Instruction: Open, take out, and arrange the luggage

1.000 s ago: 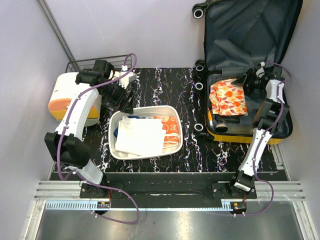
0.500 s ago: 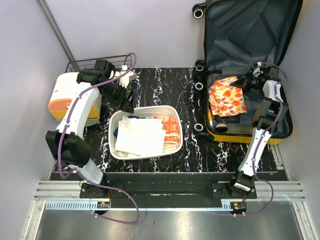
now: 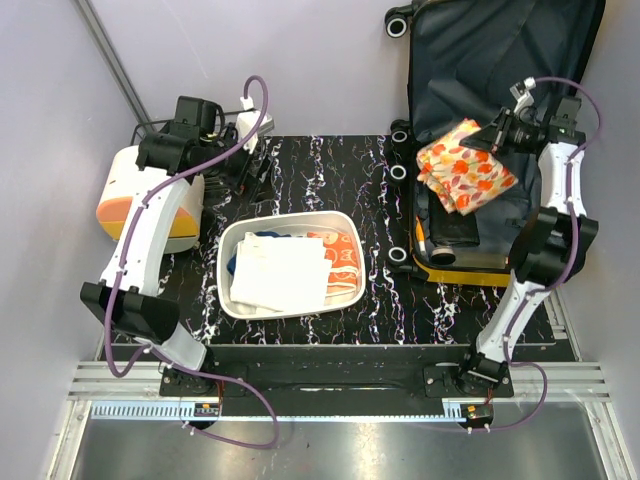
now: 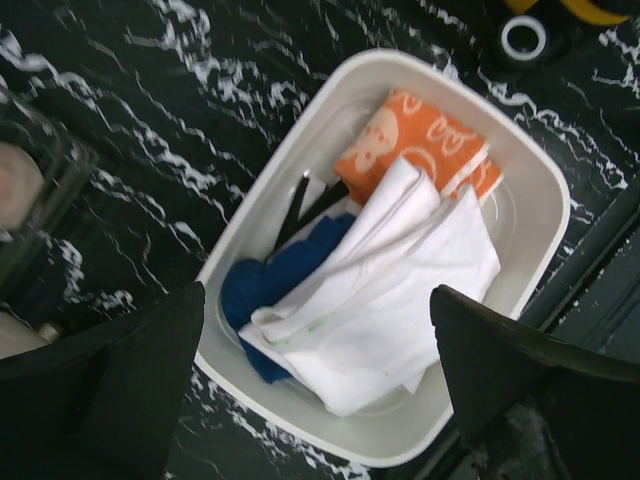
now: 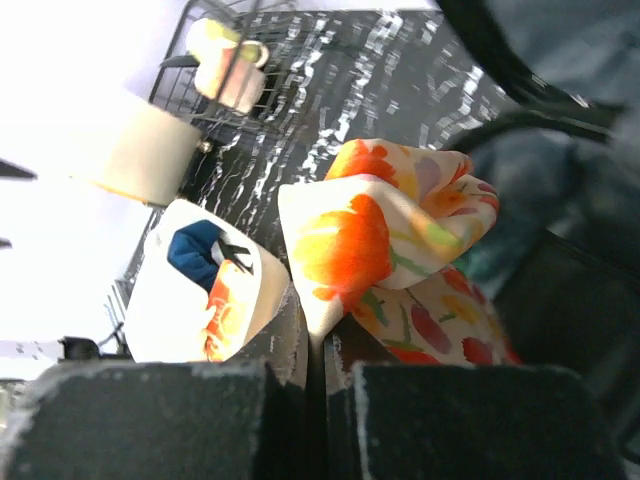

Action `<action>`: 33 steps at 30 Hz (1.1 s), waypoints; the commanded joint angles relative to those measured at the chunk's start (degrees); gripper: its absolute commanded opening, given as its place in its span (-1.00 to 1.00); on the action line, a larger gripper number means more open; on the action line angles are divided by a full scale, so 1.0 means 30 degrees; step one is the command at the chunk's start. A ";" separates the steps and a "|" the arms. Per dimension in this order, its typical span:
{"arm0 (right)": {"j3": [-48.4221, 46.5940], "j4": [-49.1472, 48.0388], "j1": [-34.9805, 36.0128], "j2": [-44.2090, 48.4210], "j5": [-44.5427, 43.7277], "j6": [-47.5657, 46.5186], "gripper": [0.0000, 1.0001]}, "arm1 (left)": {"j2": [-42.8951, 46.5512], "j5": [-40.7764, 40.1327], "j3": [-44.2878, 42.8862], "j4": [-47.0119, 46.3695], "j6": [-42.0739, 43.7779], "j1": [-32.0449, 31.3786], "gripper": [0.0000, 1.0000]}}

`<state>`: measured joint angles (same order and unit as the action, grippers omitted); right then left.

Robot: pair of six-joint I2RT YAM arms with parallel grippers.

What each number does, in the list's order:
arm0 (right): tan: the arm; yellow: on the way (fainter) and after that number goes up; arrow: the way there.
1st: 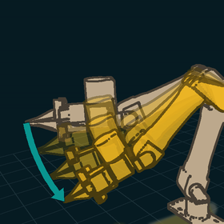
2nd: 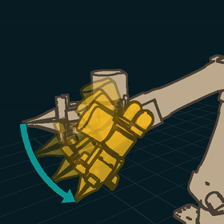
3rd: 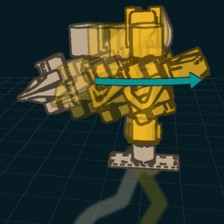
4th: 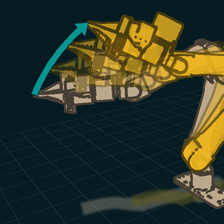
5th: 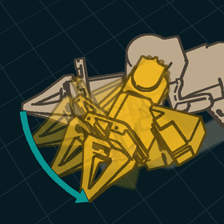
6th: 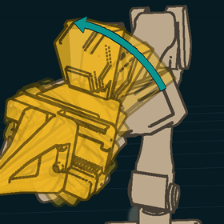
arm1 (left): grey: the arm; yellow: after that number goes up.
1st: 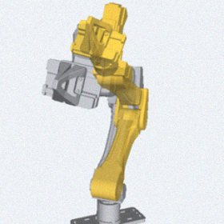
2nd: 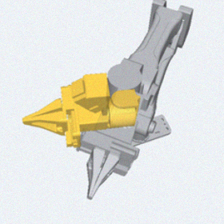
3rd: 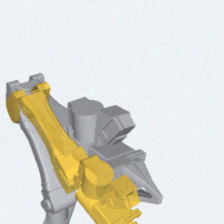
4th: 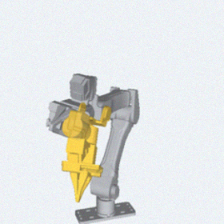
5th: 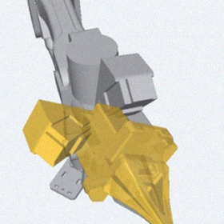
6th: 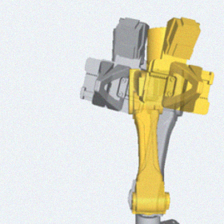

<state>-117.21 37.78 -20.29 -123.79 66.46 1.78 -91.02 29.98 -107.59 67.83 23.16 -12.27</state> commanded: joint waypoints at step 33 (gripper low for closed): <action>0.6170 0.4807 1.5846 1.4661 -0.3109 -1.5300 -1.00 | 0.6287 0.2320 0.7298 -1.2326 -0.6166 -0.8184 0.98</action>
<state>-97.73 51.16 25.50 -82.02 58.85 -39.31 -75.57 43.92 -87.81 38.15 1.78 -35.29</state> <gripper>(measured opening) 0.034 0.988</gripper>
